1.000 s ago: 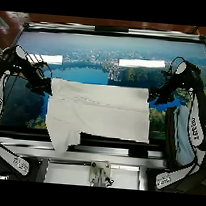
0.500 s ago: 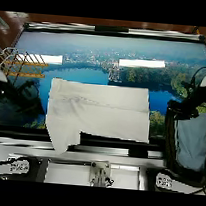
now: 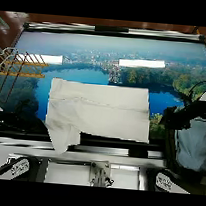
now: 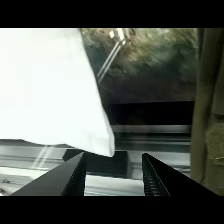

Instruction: Fold the shirts.

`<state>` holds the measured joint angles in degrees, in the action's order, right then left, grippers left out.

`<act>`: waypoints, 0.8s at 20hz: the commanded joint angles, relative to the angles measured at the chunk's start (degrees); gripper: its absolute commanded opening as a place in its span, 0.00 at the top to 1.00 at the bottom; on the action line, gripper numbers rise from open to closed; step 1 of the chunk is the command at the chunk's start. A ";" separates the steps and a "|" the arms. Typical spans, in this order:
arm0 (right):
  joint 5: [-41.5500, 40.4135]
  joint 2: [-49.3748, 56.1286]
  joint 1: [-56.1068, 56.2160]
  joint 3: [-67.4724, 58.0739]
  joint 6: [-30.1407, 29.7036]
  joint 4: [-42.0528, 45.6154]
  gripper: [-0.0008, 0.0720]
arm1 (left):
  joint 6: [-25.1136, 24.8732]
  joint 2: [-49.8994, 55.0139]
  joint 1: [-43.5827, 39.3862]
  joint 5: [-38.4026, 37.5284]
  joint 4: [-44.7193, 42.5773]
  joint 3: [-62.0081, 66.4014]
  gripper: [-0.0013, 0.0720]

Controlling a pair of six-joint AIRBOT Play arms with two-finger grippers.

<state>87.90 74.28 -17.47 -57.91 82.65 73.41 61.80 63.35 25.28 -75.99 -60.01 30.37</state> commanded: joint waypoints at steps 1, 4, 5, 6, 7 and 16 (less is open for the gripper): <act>0.13 -0.28 -0.04 0.66 -0.11 -2.43 0.33 | -1.77 0.68 -2.56 5.57 1.42 -3.32 0.37; 1.11 -0.28 -0.04 0.66 0.24 -2.40 0.33 | -1.75 0.72 -5.55 9.73 3.43 -4.94 0.37; 1.22 -0.28 -0.04 0.66 0.26 -2.40 0.33 | -1.73 0.74 -6.25 10.67 3.58 -5.55 0.40; 1.27 -0.28 -0.04 0.66 0.33 -2.40 0.33 | -1.70 0.74 -7.02 11.67 4.07 -6.54 0.40; 1.44 -0.28 -0.04 0.66 0.83 -2.38 0.33 | -1.73 0.79 -7.56 12.35 4.85 -7.56 0.50; -1.81 -1.75 -0.09 15.65 -2.54 -8.39 0.05 | -3.69 0.55 -7.67 6.82 4.98 -3.28 0.93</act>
<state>88.62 73.08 -17.54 -47.83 81.10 67.35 58.74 64.03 17.67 -65.73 -56.03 25.23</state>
